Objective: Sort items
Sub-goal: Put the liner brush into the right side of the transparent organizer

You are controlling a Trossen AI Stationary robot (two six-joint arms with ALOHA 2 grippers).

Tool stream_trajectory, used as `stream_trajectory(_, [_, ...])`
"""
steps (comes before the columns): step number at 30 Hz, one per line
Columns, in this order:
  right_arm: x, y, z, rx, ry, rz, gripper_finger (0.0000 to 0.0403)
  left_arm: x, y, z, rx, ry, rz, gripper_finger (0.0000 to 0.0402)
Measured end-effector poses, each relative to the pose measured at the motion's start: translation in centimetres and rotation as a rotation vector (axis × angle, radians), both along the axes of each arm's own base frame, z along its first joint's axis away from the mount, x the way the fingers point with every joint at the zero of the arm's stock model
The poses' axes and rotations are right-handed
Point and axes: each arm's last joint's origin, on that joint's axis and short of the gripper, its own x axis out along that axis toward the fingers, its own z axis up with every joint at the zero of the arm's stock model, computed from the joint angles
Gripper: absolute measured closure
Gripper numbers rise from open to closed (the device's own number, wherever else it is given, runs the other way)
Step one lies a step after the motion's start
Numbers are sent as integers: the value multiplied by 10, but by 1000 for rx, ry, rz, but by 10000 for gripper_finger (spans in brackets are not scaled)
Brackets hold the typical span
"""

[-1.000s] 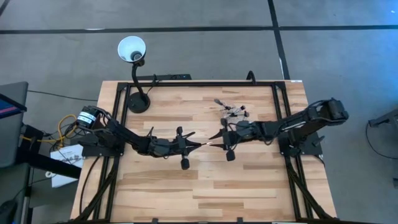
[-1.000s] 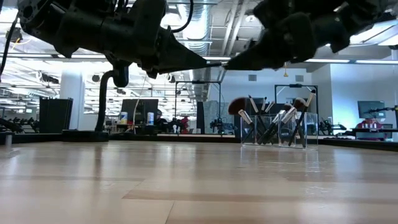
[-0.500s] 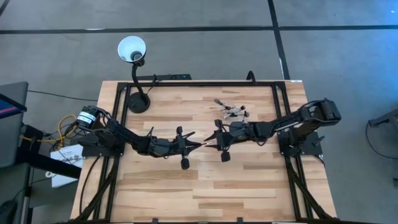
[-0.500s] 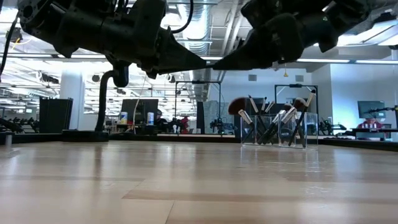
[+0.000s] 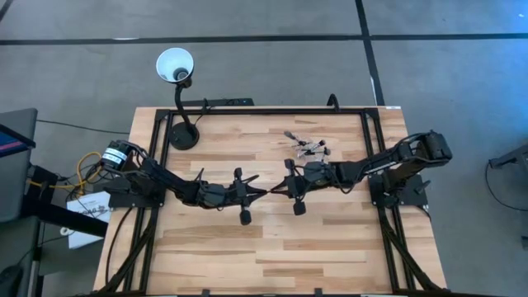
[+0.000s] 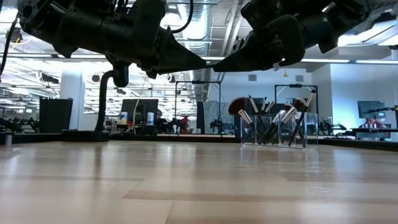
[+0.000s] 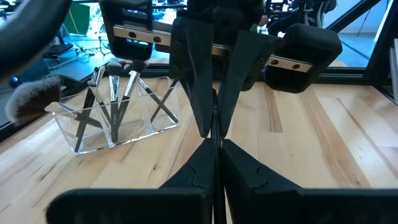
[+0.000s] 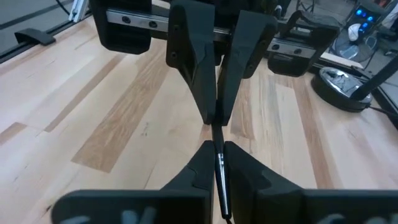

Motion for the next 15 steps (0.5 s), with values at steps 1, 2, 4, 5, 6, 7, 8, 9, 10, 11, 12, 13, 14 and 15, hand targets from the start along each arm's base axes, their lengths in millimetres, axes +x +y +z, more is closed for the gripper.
stream_trajectory(1, [0, 0, 0, 0, 0, 0, 386, 0, 0, 0, 0, 0, 0, 383])
stream_trajectory(2, [0, 0, 0, 0, 0, 0, 382, 0, 0, 0, 0, -1, 0, 381])
stream_trajectory(4, [0, 0, 0, 0, 0, -1, 377, 0, 0, 0, 0, -1, 1, 379])
stream_trajectory(5, [0, 0, 0, 0, -1, -1, 377, 0, 0, 0, -1, -1, 1, 377])
stream_trajectory(6, [0, 0, 0, 0, -1, -1, 380, 0, 0, 0, -1, -1, 1, 374])
stream_trajectory(7, [0, 0, 0, 0, -1, 0, 384, 0, 0, 0, -3, -2, 1, 371])
stream_trajectory(8, [0, 0, 0, -1, -1, 0, 390, 0, 0, 0, -3, -1, 2, 366])
stream_trajectory(9, [0, 0, 0, -2, 1, 0, 393, 0, 0, 0, -3, -2, 2, 362])
stream_trajectory(10, [0, 0, -1, -4, 8, 0, 395, 0, 0, 0, -3, -1, 3, 356])
stream_trajectory(11, [-1, 0, -2, -10, 18, 0, 394, 0, 0, 0, -3, -2, 5, 349])
stream_trajectory(12, [-1, 0, -3, -15, 27, -1, 392, 0, 0, 0, -3, -2, 5, 342])
stream_trajectory(13, [-1, -1, -3, -19, 30, -3, 388, 0, 0, 0, -4, -2, 6, 334])
stream_trajectory(14, [-1, -1, -3, -19, 30, -3, 385, 0, 0, 0, -7, -2, 6, 327])
stream_trajectory(15, [-1, -1, -3, -20, 30, -3, 384, 0, 0, 0, -13, -4, 7, 319])
